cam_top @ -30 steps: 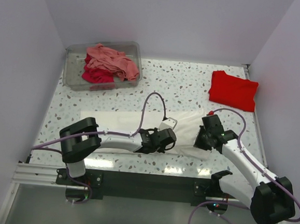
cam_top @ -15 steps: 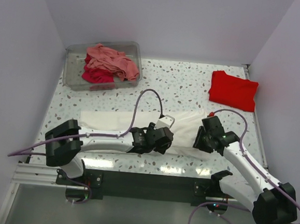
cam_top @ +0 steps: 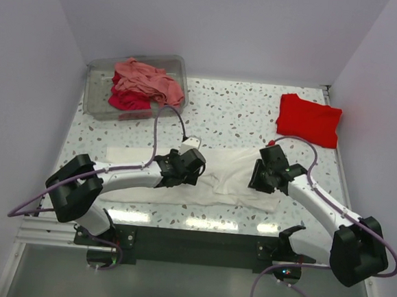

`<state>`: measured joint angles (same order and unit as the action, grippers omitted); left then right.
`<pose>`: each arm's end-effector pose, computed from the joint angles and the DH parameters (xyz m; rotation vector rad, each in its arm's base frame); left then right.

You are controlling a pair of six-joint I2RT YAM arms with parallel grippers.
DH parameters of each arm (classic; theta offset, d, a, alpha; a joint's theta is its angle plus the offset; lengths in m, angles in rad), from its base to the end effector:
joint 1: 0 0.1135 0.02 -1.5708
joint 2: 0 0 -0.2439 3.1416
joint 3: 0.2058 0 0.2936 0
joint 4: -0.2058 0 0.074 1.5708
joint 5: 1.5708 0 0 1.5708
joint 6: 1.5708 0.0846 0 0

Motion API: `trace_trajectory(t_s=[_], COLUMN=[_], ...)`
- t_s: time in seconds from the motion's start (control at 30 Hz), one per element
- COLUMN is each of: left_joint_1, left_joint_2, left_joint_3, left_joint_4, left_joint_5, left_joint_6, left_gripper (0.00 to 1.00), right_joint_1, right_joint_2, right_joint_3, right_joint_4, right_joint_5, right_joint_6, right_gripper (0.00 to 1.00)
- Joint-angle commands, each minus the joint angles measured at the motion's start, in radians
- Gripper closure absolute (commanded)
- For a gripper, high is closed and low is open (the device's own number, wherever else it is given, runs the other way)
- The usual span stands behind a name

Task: Fold and stack the t-shirts
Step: Fold the tshirt

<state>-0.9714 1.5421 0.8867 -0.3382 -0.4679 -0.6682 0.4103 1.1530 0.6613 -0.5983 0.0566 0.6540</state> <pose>0.2340 -0.2749 0.1044 0.1957 2.4120 -0.1314 0.2550 0.1057 0.1131 0.3451 2.6643 0.2686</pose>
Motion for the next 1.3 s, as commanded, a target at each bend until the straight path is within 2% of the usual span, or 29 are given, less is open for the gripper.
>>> trace_trajectory(t_s=[0.0,0.23,0.5,0.73,1.0,1.27], left_joint_1=[0.036,0.091,0.1,0.1,0.099,0.065], left_joint_2=[-0.031,-0.02,-0.007,-0.054,-0.148,-0.145], left_joint_3=[-0.035,-0.109,-0.161,-0.216,-0.265,-0.235], left_joint_4=[0.064,0.117,0.145,0.153,0.108,0.137], left_joint_5=[-0.005,0.005,-0.006,0.02,0.011,0.067], left_joint_6=[0.022,0.03,0.024,-0.001,-0.067,-0.102], left_gripper=[0.32,0.32,0.33,0.33,0.34,0.34], right_joint_1=[0.034,0.042,0.042,0.035,-0.036,-0.097], right_joint_2=[-0.001,0.036,0.183,0.293,0.442,0.657], right_joint_3=[-0.02,-0.123,-0.088,0.03,0.201,0.46], right_joint_4=[0.054,0.109,0.141,0.124,0.1,0.074], right_joint_5=[-0.014,-0.041,-0.028,0.043,0.08,0.086], right_joint_6=[0.022,0.062,0.073,0.036,-0.056,-0.137], right_gripper=[0.64,0.63,0.61,0.59,0.58,0.59])
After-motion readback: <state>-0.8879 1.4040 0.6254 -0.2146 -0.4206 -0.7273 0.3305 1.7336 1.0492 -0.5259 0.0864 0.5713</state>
